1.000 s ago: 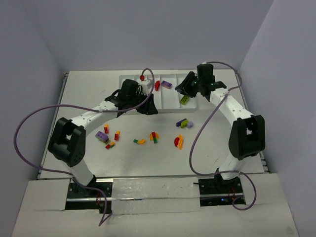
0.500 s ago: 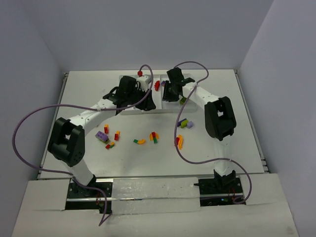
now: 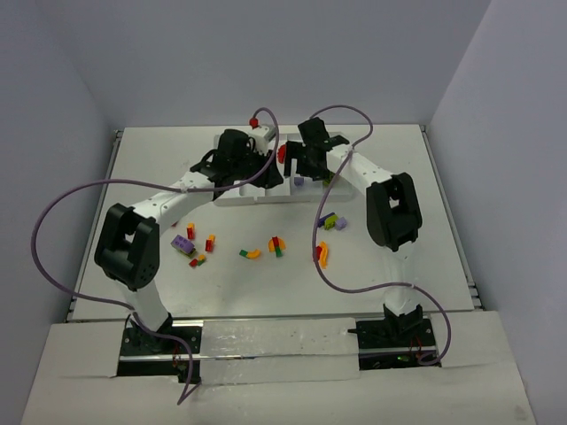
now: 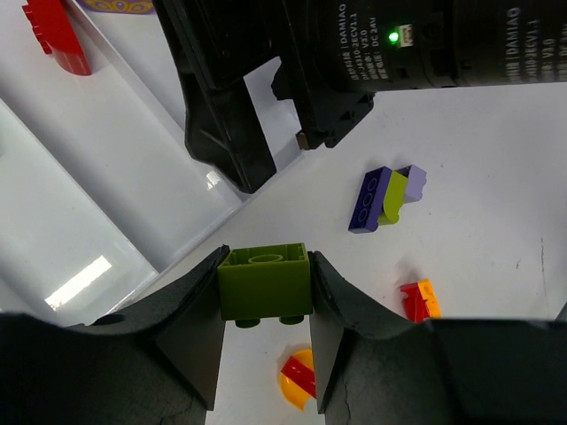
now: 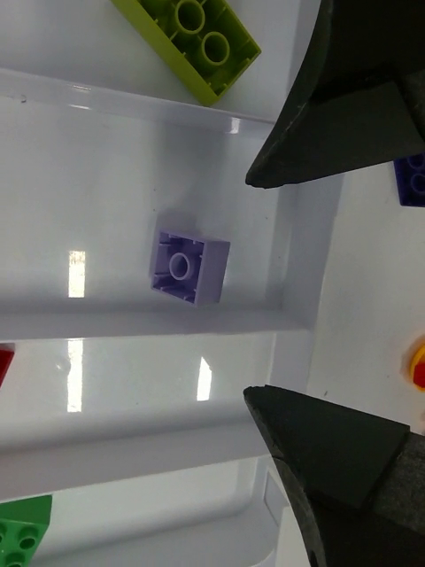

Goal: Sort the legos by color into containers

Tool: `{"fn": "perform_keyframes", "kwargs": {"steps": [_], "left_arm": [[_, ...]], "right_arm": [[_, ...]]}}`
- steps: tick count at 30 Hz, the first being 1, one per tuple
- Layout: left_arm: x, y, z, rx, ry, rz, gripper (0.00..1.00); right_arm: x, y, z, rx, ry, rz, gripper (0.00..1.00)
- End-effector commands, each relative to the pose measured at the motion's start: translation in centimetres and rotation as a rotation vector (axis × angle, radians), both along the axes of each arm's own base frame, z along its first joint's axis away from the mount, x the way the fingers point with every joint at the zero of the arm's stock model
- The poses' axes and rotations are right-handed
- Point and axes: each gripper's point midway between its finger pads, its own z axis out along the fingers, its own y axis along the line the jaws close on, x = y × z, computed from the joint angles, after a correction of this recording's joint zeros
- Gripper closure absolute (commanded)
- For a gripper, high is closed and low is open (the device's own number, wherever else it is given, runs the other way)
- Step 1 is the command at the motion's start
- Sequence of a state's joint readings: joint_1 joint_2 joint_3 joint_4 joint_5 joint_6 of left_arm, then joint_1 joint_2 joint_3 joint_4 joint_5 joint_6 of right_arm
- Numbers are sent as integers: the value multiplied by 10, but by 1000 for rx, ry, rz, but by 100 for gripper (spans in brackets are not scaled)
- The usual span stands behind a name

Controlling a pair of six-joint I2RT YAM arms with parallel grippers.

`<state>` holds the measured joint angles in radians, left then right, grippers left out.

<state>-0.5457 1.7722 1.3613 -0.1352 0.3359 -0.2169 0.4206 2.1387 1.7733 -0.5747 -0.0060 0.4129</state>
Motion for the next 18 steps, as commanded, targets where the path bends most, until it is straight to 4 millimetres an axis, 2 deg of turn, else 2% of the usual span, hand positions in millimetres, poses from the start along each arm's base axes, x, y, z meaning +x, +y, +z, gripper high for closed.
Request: {"fn": "perform_keyframes", "kwargs": {"steps": [1, 4, 7, 8, 10, 12, 13, 14, 15, 16, 18], "left_arm": [[25, -8, 36, -56, -122, 22, 100], [36, -14, 41, -68, -157, 30, 100], [52, -32, 51, -83, -212, 27, 100], [55, -43, 39, -69, -207, 16, 100], [61, -62, 43, -72, -240, -6, 100], [66, -85, 34, -69, -270, -31, 99], [72, -93, 30, -68, -289, -28, 99], [77, -96, 25, -61, -295, -17, 97], [84, -105, 16, -62, -316, -5, 94], [90, -113, 19, -81, -347, 2, 91], [97, -128, 13, -119, -384, -15, 89]], "right_arm": [[-2, -3, 71, 70, -103, 17, 0], [-5, -35, 102, 103, -135, -14, 0], [-7, -93, 117, 128, -148, -75, 0], [-8, -109, 121, 133, -158, -89, 0], [-13, -143, 131, 137, -188, -118, 0], [-20, -174, 138, 119, -217, -141, 0], [-25, -186, 141, 110, -229, -149, 0], [-29, -189, 143, 107, -235, -152, 0], [-32, -204, 143, 94, -241, -165, 0], [-40, -211, 142, 79, -239, -173, 0], [-49, -222, 143, 63, -246, -190, 0]]}}
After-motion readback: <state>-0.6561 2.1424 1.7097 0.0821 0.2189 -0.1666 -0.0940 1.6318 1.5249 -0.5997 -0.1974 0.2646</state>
